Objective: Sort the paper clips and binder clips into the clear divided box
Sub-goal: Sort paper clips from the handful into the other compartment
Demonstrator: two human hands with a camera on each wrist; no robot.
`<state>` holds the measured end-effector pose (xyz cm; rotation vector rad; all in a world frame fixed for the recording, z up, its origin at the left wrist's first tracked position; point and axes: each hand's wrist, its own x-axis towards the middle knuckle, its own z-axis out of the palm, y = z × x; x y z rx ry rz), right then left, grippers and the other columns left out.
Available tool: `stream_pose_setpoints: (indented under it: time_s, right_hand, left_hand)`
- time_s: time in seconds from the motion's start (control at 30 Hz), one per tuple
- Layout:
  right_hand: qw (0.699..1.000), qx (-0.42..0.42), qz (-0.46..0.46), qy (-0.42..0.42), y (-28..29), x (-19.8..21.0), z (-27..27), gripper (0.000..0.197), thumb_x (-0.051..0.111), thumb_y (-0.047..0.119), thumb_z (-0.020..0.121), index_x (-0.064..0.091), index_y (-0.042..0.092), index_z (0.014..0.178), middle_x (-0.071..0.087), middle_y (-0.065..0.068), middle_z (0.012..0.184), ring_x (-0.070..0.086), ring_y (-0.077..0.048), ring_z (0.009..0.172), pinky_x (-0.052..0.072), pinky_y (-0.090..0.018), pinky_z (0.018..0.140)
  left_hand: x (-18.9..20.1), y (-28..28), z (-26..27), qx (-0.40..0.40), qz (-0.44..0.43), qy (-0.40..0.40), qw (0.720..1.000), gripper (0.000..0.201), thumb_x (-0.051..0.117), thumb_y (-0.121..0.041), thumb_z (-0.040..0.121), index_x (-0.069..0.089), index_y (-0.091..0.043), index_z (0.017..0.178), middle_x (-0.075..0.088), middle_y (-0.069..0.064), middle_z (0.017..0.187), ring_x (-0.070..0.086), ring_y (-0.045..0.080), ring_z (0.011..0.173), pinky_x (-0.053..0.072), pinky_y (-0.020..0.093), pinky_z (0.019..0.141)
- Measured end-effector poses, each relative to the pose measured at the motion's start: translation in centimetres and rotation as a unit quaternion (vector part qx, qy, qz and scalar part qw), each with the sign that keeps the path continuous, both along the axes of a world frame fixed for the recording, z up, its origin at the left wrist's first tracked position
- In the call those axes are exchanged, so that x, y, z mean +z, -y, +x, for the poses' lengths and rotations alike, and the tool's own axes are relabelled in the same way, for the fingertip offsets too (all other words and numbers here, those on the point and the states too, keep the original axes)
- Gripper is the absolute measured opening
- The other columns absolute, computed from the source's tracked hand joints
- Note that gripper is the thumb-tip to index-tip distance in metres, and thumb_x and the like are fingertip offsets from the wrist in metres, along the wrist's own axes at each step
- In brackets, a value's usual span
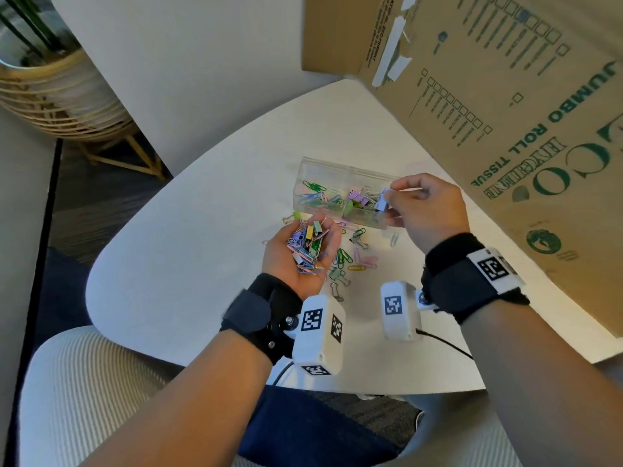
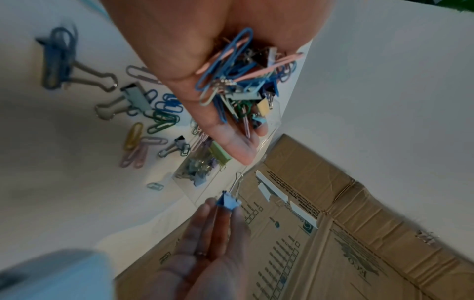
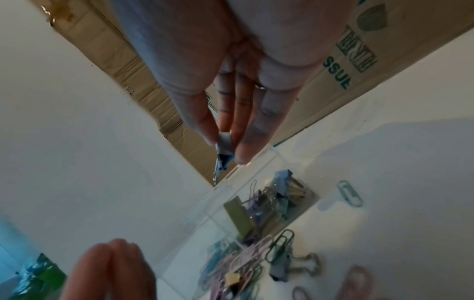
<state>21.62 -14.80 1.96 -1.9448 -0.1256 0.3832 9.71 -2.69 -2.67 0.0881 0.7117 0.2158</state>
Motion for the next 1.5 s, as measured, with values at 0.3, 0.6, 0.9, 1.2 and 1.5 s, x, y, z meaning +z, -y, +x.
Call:
stream_pose_setpoints:
  time_s: [0.3, 0.6, 0.9, 1.2, 1.5]
  right_hand:
    - [0.977, 0.080, -0.144, 0.132, -0.3, 0.6, 1.3, 0.015, 0.068, 0.026, 0.085, 0.069, 0.028, 0.100, 0.070, 0.008, 0.100, 0.061, -0.008, 0.079, 0.048, -0.024, 0.081]
    - [0.936, 0.288, -0.132, 0.154, -1.7, 2.9, -2.9, 0.013, 0.070, 0.018, 0.083, 0.073, 0.031, 0.086, 0.066, 0.014, 0.073, 0.053, 0.005, 0.063, 0.039, -0.013, 0.065]
    - [0.882, 0.339, -0.251, 0.210, -2.4, 2.3, -3.1, 0.022, 0.069, 0.021, 0.085, 0.072, 0.034, 0.104, 0.051, 0.006, 0.096, 0.053, -0.009, 0.085, 0.039, -0.021, 0.075]
    - [0.858, 0.358, -0.292, 0.227, -2.5, 2.9, -2.4, 0.020, 0.068, 0.027, 0.084, 0.069, 0.037, 0.102, 0.049, 0.012, 0.096, 0.048, -0.012, 0.097, 0.046, -0.035, 0.086]
    - [0.872, 0.336, -0.293, 0.203, -1.6, 3.3, -1.9, 0.016, 0.076, 0.029, 0.074, 0.061, 0.026, 0.079, 0.056, 0.013, 0.081, 0.052, -0.001, 0.073, 0.040, -0.017, 0.062]
  left_hand:
    - [0.4, 0.4, 0.3, -0.019, 0.021, 0.011, 1.000, 0.038, 0.036, -0.026, 0.099, 0.061, 0.003, 0.093, 0.066, 0.017, 0.075, 0.066, 0.028, 0.064, 0.050, 0.031, 0.069]
    - [1.4, 0.2, 0.9, -0.040, 0.059, 0.030, 0.997, 0.032, 0.040, -0.021, 0.098, 0.062, 0.001, 0.106, 0.067, 0.017, 0.096, 0.062, 0.028, 0.095, 0.053, 0.032, 0.082]
    - [1.4, 0.8, 0.4, -0.057, 0.082, 0.034, 0.994, 0.044, 0.039, -0.023, 0.095, 0.074, 0.001, 0.083, 0.071, 0.015, 0.080, 0.067, 0.020, 0.062, 0.051, 0.022, 0.058]
    - [1.7, 0.9, 0.7, -0.077, 0.089, 0.026, 0.993, 0.030, 0.040, -0.026, 0.097, 0.060, -0.004, 0.102, 0.070, 0.011, 0.076, 0.066, 0.019, 0.058, 0.053, 0.023, 0.057]
    - [1.0, 1.2, 0.6, -0.084, 0.078, 0.019, 0.993, 0.041, 0.039, -0.027, 0.097, 0.063, 0.001, 0.116, 0.069, 0.015, 0.096, 0.068, 0.021, 0.066, 0.057, 0.024, 0.055]
